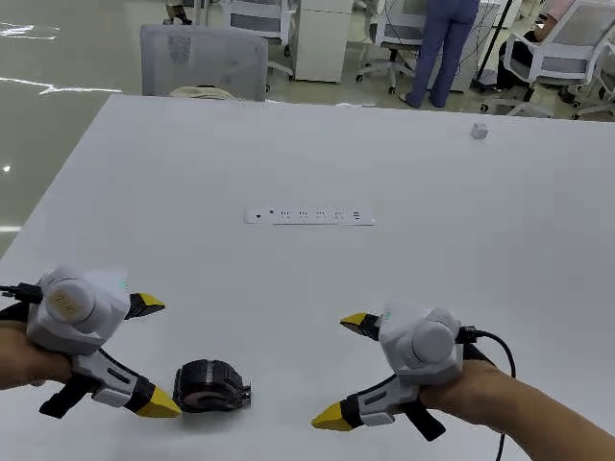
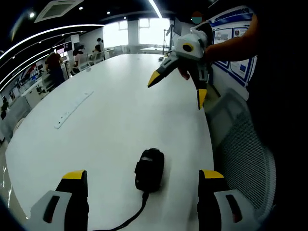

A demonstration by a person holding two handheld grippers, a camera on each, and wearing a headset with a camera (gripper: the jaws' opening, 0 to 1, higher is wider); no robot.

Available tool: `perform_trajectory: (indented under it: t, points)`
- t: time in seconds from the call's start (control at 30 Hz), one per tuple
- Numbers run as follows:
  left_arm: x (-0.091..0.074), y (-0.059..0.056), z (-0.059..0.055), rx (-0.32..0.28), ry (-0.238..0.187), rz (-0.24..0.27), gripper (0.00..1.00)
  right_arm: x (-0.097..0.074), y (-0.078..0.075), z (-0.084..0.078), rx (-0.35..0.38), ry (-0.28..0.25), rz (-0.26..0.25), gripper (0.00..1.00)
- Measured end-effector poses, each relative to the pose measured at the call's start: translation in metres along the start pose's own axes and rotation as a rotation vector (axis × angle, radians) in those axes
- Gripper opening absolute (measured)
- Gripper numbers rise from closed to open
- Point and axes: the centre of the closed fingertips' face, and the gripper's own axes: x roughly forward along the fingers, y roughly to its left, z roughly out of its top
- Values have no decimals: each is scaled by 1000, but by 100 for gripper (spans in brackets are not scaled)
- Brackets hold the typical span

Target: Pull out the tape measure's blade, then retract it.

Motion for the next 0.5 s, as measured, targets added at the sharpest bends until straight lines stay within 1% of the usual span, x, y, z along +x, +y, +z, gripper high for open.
perform_trajectory:
  t: [0.17, 0.37, 0.43, 0.47, 0.5]
  points:
    - [11, 1, 1, 46, 46, -31, 91, 16, 3, 8, -26, 10, 42, 86]
    - [23, -2, 1, 94, 101, -74, 91, 33, 5, 19, -58, 17, 84, 85]
    - [26, -3, 1, 105, 112, -80, 90, 37, 6, 22, -76, 21, 97, 85]
    - [28, -3, 0, 127, 128, -86, 88, 39, 5, 24, -84, 21, 102, 84]
    - [29, -2, -2, 137, 132, -91, 87, 40, 5, 25, -85, 22, 107, 83]
